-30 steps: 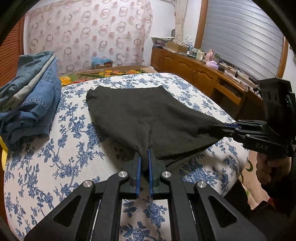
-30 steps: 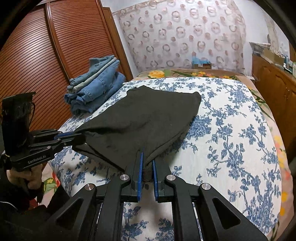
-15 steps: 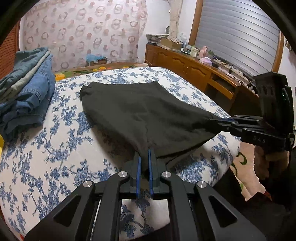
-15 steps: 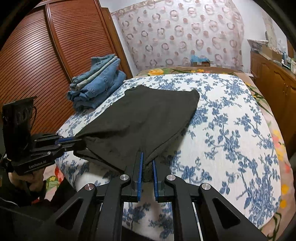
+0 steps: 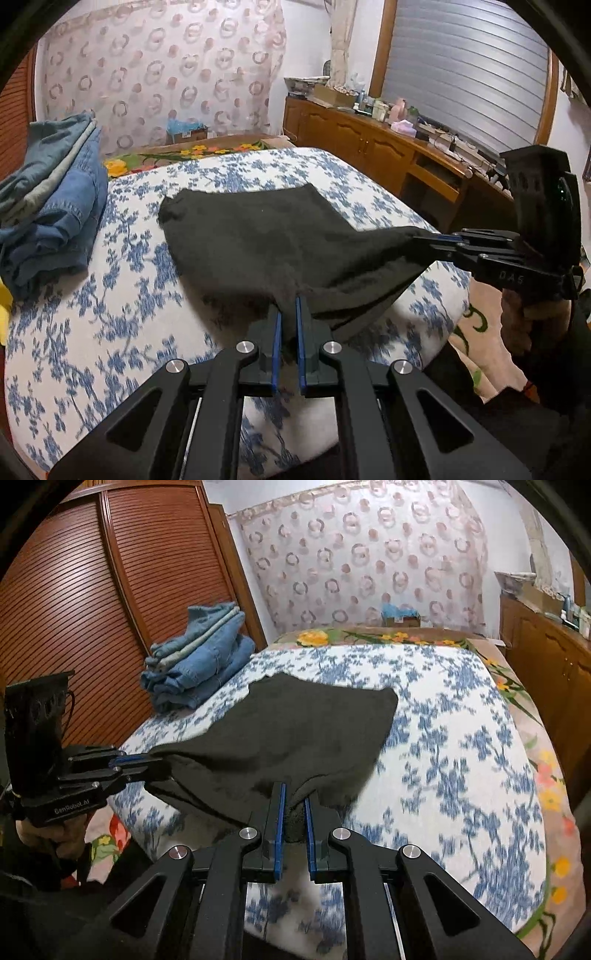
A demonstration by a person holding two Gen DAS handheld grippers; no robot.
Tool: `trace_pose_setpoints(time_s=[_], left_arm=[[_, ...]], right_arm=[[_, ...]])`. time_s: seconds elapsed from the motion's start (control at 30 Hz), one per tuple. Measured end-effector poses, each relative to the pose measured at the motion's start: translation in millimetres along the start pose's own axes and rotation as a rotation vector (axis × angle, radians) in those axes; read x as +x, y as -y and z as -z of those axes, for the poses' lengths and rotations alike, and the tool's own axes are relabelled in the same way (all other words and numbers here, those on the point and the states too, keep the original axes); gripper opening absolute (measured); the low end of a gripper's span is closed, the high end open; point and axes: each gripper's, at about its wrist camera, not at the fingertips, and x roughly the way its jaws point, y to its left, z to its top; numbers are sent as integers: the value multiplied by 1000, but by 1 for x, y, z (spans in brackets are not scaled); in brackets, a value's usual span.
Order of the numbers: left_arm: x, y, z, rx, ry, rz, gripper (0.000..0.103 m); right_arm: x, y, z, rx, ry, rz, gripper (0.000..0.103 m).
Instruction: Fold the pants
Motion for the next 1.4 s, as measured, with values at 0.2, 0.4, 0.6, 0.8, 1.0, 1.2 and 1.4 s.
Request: trace_pose_setpoints(time_s=[0.2, 0.4, 0.6, 0.8, 1.0, 1.2, 1.4], left_arm=[[10, -14, -27, -6, 33, -21, 7], [28, -40, -48, -38, 38, -30, 7], [52, -58, -66, -54, 24, -35, 8], [75, -73, -78, -70, -5, -21, 8], [90, -83, -84, -75, -24, -12, 8], [99, -91, -95, -76, -20, -16, 8], [109, -93, -94, -71, -43, -24, 10]], right_arm=[[15, 6, -26, -3, 46, 5, 9], [42, 23, -45, 29, 58, -1, 9], [77, 34, -63, 23, 35, 10, 9], [110, 43, -76, 28, -7, 25, 9], [132, 50, -87, 44, -27, 31, 9], [140, 53, -94, 31, -13, 46, 9], [152, 57, -89, 31, -45, 57, 9]])
